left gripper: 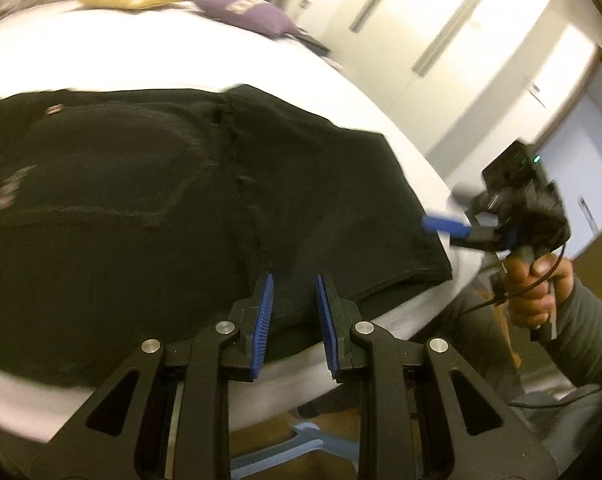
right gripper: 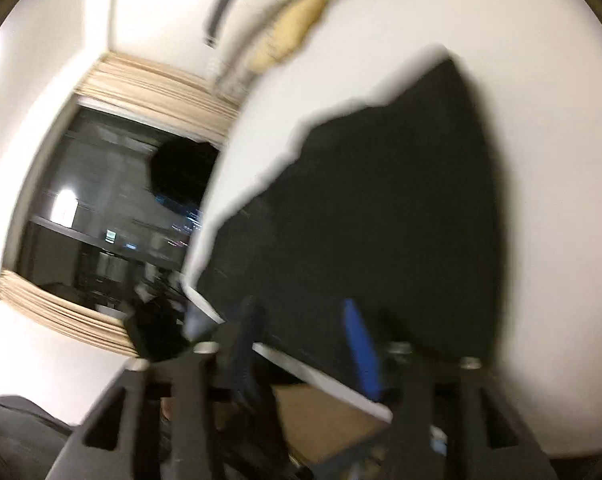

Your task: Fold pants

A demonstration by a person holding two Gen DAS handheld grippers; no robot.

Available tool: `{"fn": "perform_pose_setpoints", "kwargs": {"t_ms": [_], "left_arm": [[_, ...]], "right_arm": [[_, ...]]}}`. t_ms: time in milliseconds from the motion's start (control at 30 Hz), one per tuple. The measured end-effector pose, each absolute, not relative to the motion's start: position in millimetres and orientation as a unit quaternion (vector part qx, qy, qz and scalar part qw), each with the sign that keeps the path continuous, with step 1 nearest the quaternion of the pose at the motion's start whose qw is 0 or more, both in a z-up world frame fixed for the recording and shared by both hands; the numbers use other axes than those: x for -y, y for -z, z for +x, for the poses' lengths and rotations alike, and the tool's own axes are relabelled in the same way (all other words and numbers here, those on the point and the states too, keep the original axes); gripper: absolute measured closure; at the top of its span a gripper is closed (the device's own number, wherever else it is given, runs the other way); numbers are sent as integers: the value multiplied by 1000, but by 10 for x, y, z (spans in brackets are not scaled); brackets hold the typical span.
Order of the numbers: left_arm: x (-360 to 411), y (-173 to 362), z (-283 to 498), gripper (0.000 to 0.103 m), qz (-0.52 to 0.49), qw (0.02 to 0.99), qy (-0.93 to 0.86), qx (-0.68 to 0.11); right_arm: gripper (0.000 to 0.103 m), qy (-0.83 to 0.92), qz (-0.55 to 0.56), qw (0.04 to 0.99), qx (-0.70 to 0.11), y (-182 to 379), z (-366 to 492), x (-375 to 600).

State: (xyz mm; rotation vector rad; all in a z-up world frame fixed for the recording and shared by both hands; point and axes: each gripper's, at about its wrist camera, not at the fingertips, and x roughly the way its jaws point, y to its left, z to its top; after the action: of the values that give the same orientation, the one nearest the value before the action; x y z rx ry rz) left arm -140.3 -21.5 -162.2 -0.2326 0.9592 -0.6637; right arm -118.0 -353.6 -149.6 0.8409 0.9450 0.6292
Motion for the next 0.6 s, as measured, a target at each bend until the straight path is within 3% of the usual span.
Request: {"fn": "perform_pose_setpoints", "kwargs": {"t_ms": [133, 300, 333, 367, 400, 467, 600], "left_arm": [[-189, 1371, -1496, 81, -160, 846, 288, -419], [-746, 1167, -1583, 79, -206, 873, 218, -385], [-852, 1150, -1604, 76, -213, 876, 206, -380], [-948, 1146, -1614, 64, -222, 878, 197, -375], [-1053, 1152, -1619, 40, -231, 881, 182, -371], [-1207, 1173, -1624, 25, -241, 890, 141, -362], [-1466, 1267, -1633, 25, -277, 884, 102, -363]], "right_arm": [[50, -352, 375, 734, -444, 1389, -557, 2788], [50, -360, 394, 693, -485, 1798, -135, 2276], [60, -347, 403, 686, -497, 1922, -90, 2261], [73, -327, 406, 683, -512, 2099, -113, 2305], [103, -303, 414, 681, -523, 2256, -97, 2362], [103, -295, 451, 662, -521, 2383, -129, 2482], [103, -278, 417, 678, -538, 2302, -89, 2374]]}}
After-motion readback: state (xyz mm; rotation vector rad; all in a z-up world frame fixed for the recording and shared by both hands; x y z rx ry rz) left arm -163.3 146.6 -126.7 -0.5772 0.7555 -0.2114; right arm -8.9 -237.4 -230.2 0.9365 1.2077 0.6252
